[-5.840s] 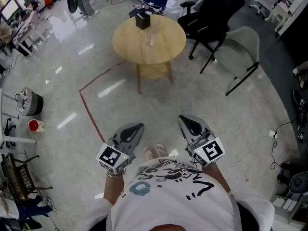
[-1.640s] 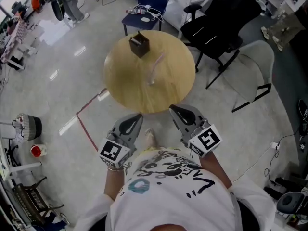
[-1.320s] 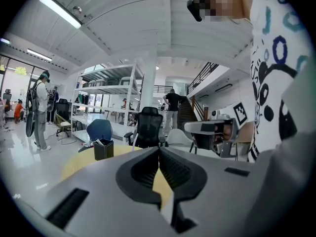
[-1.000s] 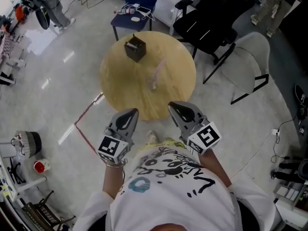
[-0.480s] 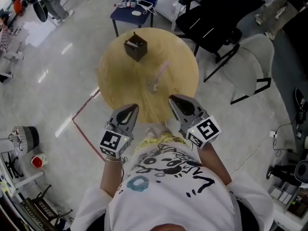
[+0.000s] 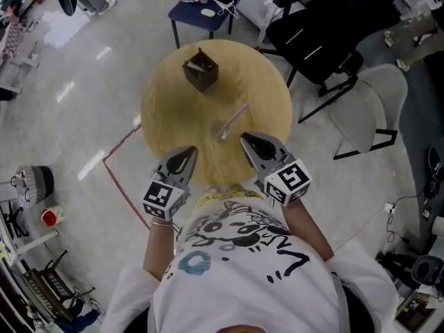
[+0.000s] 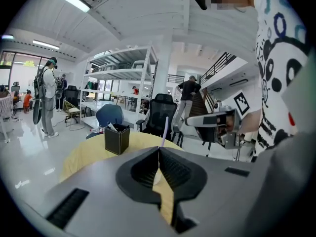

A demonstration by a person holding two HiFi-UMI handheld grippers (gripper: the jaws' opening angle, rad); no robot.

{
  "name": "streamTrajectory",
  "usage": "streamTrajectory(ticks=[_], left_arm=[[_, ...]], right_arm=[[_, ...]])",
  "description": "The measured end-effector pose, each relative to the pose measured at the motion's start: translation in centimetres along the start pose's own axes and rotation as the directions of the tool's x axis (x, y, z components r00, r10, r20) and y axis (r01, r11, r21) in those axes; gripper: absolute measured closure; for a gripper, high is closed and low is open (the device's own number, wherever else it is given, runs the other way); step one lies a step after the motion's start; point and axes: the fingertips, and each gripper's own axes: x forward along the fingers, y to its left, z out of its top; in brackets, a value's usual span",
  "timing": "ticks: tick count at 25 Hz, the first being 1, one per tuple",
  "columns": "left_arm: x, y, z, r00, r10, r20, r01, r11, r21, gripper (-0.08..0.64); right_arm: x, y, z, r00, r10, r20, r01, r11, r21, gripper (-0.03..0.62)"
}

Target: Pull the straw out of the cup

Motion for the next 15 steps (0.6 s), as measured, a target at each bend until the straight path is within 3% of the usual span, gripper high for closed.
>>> streamTrajectory(ticks=[15], left_arm=[[4.0, 2.5, -0.8, 0.996, 0.082, -0.044, -0.085, 0.994, -0.073, 0.543]], right_arm=[[3.5, -4.0, -2.2, 0.990, 0.110, -0.086, -0.107, 0.994, 0.037, 0.561]])
